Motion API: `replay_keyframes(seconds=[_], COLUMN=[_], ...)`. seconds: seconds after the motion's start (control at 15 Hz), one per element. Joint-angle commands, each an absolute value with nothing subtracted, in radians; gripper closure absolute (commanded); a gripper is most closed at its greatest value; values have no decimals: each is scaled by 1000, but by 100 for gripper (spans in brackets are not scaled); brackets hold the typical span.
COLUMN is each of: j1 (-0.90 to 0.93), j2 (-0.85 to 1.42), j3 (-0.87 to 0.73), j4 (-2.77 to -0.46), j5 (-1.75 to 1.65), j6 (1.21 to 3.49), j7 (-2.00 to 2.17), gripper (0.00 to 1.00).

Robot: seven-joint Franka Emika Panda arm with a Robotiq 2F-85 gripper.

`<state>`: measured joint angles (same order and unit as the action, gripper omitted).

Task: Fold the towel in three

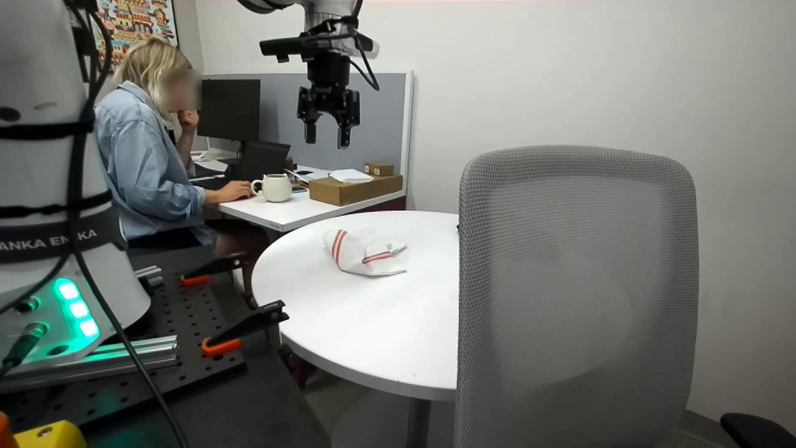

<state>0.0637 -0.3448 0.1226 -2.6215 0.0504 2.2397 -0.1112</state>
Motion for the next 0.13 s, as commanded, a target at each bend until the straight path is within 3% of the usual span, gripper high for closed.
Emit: replay_keyframes(seconds=[0.0,0.07], j1=[83,83], j2=[-344,-344], j3=[103,103], j4=[-2621,-2622], j5=[42,42], j6=[2239,2239], j7=[-103,-102], gripper=[0,0])
